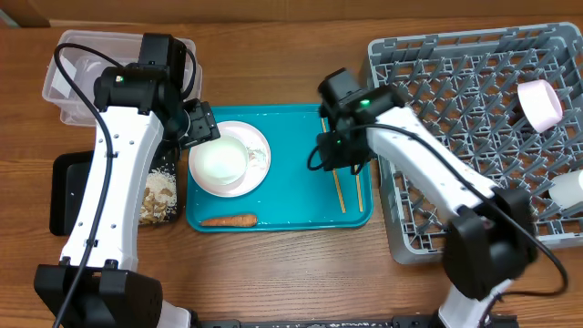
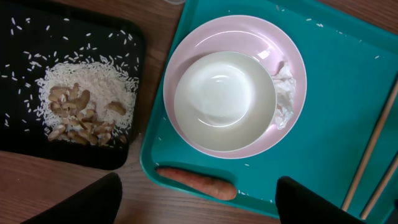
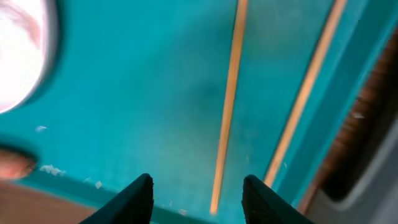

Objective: Sort waste into correct bins and load items into the dishwasher
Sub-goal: 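Reach the right gripper to the wooden chopsticks and grasp one, then carry the chopstick with the right gripper into the dish rack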

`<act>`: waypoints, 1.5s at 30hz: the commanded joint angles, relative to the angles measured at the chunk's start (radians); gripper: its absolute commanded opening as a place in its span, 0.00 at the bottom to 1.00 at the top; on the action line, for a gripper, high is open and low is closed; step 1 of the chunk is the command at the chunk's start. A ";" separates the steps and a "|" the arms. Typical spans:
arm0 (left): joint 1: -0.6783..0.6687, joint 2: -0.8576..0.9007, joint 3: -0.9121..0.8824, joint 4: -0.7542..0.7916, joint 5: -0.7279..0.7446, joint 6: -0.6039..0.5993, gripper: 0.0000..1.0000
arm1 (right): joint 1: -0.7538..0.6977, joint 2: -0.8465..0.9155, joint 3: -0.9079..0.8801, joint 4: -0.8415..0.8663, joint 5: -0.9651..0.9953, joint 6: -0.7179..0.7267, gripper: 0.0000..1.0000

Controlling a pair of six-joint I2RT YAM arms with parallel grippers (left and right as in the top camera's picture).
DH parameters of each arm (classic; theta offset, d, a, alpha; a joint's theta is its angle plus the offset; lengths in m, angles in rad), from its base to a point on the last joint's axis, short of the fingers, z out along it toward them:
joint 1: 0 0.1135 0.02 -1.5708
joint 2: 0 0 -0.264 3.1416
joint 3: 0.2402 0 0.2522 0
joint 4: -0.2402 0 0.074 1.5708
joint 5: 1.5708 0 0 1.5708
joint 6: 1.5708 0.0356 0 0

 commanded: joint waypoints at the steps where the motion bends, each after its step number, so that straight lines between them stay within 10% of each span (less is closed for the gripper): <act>1: -0.001 -0.019 0.018 0.003 -0.010 -0.006 0.82 | 0.005 0.091 -0.004 0.025 0.050 0.025 0.50; 12: -0.001 -0.019 0.018 0.003 -0.010 -0.006 0.83 | 0.004 0.232 -0.026 0.048 0.082 0.050 0.45; 22: -0.001 -0.019 0.018 0.003 -0.010 -0.006 0.83 | 0.004 0.227 -0.047 0.042 0.039 0.076 0.04; 33: -0.001 -0.019 0.018 0.003 -0.010 -0.006 0.83 | -0.055 -0.076 0.149 -0.113 0.070 0.037 0.04; 45: -0.001 -0.019 0.018 0.004 -0.010 -0.006 0.83 | -0.288 -0.208 -0.032 -0.266 0.101 -0.180 0.07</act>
